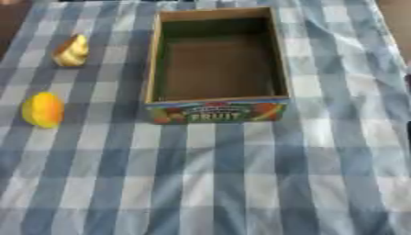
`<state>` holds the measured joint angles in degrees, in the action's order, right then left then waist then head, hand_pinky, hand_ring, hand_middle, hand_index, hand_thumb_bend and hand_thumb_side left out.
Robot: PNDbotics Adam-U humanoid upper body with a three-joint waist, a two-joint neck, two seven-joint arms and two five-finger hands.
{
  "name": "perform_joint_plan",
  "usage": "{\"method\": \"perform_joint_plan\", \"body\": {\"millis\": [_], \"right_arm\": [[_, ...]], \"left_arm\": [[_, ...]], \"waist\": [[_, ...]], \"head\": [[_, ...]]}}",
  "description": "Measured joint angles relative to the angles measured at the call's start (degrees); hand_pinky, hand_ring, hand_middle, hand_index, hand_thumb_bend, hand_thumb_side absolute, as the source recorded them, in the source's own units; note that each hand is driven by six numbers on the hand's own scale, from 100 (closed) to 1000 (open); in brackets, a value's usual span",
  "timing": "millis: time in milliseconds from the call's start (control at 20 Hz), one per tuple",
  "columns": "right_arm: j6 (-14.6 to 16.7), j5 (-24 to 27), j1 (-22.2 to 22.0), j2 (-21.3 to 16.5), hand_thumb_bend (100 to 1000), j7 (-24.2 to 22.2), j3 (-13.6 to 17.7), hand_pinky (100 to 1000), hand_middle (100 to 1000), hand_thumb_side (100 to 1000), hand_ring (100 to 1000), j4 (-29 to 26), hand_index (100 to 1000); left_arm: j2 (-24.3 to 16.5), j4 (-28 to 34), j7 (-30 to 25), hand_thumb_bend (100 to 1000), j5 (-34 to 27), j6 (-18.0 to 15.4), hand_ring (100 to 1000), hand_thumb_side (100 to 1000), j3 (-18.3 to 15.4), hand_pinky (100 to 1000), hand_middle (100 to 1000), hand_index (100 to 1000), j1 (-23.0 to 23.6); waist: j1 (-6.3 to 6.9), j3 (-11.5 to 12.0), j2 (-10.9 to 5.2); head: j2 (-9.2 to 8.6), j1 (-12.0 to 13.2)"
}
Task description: Pick up objects on the table and place them in the box.
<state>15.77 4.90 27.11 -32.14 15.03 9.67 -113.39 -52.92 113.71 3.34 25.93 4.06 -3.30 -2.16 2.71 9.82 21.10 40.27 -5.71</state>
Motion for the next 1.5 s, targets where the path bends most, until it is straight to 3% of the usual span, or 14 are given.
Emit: {"method": "perform_joint_plan", "body": {"millis": [300,600,850,1050,1250,1500], "right_arm": [[0.0,-0.3,-0.3,-0.3,100,0.2,0.0,783,722,625,875,0.0,766],[-0.1,-0.3,-0.4,-0.3,100,0.1,0.0,783,722,636,877,0.0,766],[-0.3,-0.3,-0.5,-0.3,100,0.0,0.0,783,721,644,878,0.0,765],[-0.5,-0.3,-0.7,-0.1,100,-0.2,-0.1,783,720,641,879,0.0,764],[-0.6,-0.3,-0.9,0.2,100,-0.4,-0.2,783,720,645,880,0.0,763],[-0.9,-0.2,-1.0,0.7,100,-0.6,-0.2,783,719,647,882,0.0,762]], "left_arm": [[-2.0,0.0,-12.3,610,-1.6,3.5,884,100,2.1,881,852,945,-0.2],[-3.5,0.0,-19.8,566,-1.9,7.7,878,100,5.0,857,864,939,-2.1],[-3.6,-0.6,-22.6,544,-1.8,13.5,875,100,7.5,850,864,933,-5.1],[-3.5,-3.9,-24.0,561,-1.7,15.7,873,100,9.1,848,857,928,-7.4],[-2.9,-8.6,-24.6,535,-1.5,16.1,863,100,10.2,837,843,922,-9.6],[-0.7,-12.5,-23.0,507,-3.7,13.9,856,100,11.8,831,834,934,-12.7]], "waist": [[0.10,-0.5,-0.03],[0.38,-1.2,-0.16],[0.65,-1.9,-0.16],[0.72,-2.4,-0.16],[0.79,-2.7,-0.16],[0.81,-3.1,-0.16]], "head": [[0.21,0.6],[0.71,1.5],[1.01,2.5],[1.03,3.2],[1.04,3.7],[1.03,4.1]]}}
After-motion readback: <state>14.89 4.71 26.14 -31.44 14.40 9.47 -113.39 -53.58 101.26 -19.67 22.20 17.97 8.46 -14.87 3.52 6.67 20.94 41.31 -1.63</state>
